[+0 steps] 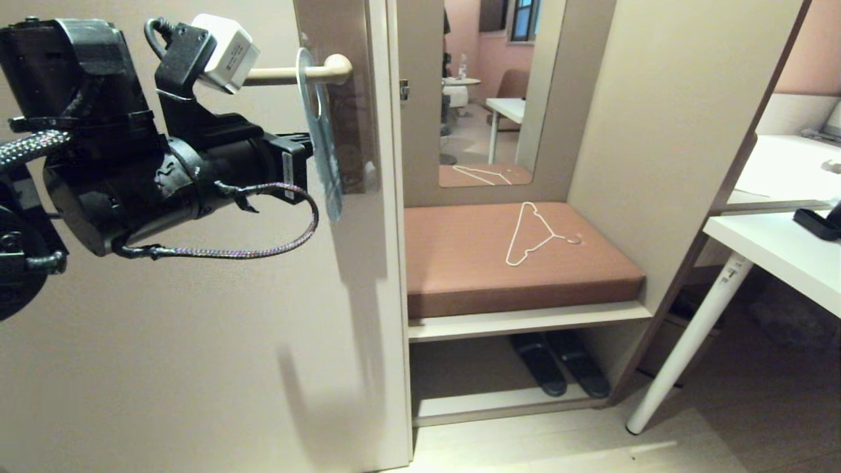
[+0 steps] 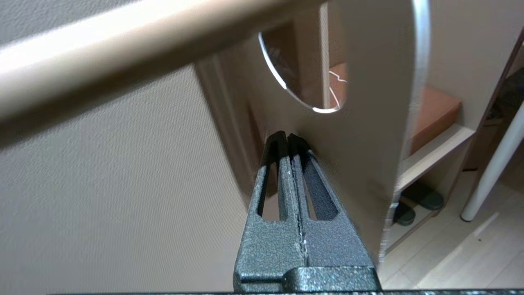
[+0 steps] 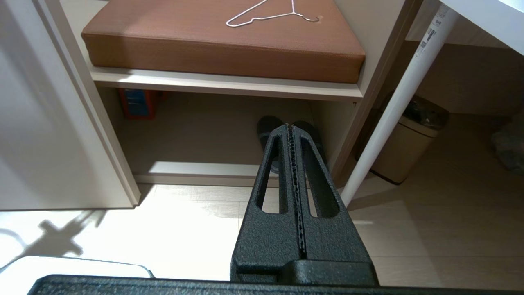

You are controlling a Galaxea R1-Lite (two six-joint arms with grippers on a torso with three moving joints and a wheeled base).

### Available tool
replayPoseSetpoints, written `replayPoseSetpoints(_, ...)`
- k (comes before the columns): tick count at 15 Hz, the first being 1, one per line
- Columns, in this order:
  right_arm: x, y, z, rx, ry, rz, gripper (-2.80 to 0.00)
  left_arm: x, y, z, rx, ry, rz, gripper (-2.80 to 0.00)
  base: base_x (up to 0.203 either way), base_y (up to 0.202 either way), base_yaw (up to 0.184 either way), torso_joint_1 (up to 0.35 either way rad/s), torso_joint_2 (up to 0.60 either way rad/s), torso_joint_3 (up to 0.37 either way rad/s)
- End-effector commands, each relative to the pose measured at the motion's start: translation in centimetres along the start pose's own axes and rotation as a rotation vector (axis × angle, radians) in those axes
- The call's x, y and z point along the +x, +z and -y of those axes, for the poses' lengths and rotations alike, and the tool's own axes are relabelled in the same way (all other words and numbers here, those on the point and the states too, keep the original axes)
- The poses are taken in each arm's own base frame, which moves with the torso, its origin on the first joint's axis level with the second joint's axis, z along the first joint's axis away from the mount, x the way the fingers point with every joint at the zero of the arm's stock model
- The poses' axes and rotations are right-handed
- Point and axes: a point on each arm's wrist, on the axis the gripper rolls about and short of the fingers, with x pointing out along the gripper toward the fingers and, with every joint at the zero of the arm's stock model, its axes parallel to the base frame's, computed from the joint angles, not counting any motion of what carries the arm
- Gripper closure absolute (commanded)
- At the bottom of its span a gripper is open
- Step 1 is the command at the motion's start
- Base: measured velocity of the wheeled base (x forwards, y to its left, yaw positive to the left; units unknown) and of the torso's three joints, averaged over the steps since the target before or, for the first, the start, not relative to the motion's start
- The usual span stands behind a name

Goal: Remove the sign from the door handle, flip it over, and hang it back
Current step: Hang the sign back with the other side facing out

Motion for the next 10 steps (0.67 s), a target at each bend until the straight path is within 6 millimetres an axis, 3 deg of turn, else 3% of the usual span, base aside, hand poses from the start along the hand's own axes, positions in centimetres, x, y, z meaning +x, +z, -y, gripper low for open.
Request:
replayPoseSetpoints(1,0.0,0.0,0.0,-0.001,0.002,-0.001,0.0,0.9,0.1,0.3,0.001,-0.01,0.004,0.0,0.0,0.0,0.0,0.0,0.0,0.0)
replayPoseSetpoints(5,0.0,0.0,0.0,-0.001,0.001,0.001,0.0,2.3,0.4,0.6,0.003,-0.02,0.017,0.0,0.0,0.0,0.0,0.0,0.0,0.0)
replayPoseSetpoints(10,0.0,0.0,0.0,-0.001,0.001,0.0,0.0,2.6,0.4,1.7,0.001,-0.052,0.017,0.0,0.0,0.0,0.0,0.0,0.0,0.0)
